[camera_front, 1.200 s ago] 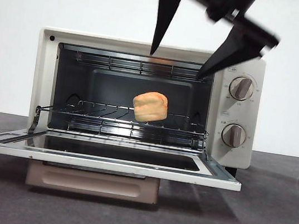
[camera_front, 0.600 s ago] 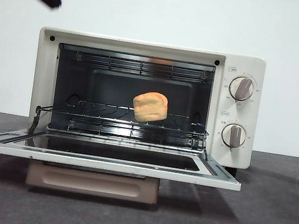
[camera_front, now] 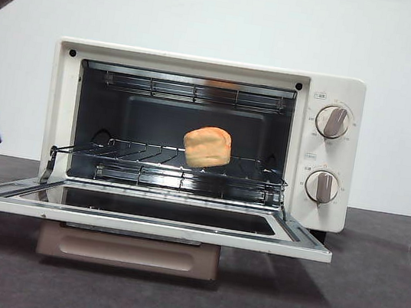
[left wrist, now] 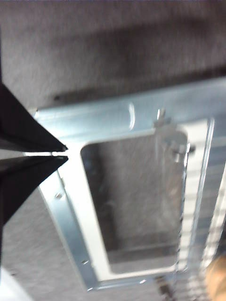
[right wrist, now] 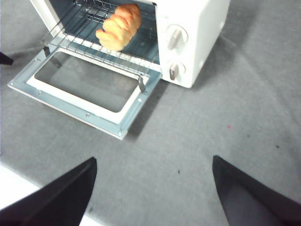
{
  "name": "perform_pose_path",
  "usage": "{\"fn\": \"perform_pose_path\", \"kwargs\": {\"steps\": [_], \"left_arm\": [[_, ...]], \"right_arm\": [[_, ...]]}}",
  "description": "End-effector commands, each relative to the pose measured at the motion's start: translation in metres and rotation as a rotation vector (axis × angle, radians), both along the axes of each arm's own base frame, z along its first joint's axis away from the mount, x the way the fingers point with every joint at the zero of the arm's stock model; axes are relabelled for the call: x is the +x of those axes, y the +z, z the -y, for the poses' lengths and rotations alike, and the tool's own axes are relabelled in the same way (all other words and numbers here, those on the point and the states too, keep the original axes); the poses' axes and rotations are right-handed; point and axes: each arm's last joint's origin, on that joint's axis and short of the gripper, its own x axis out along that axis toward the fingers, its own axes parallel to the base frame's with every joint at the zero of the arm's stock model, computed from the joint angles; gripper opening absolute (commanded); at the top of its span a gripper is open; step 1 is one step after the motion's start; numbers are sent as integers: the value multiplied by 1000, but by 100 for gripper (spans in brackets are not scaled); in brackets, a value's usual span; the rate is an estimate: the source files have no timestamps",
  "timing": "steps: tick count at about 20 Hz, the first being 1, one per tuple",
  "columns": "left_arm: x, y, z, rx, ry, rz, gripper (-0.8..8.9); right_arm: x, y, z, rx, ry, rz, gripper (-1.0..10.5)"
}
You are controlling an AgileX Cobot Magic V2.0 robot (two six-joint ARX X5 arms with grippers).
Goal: The left arm flap open the oven, the right arm pick bread and place it into oven, the left arm flap close the oven
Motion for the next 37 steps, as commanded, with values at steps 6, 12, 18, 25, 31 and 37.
{"fn": "perform_pose_path", "kwargs": {"steps": [6,12,18,25,31,37], "left_arm": [[-3,-33,-25,25,188,-116,14],[1,-56,-19,9,132,-264,14],[9,-66,-14,-115,71,-283,14],[9,-64,-12,-190,47,-294,14],[14,-58,-10,-320,14,-262,15],[32,-43,-9,-431,66,-172,15]], "right_arm": [[-15,4,17,44,-6,66,392],[-15,4,17,46,-5,69,392],[-15,4,17,46,-6,69,392],[-15,4,17,46,-5,69,392],[-15,4,17,47,-5,68,392],[-15,4,17,47,-5,68,392]]}}
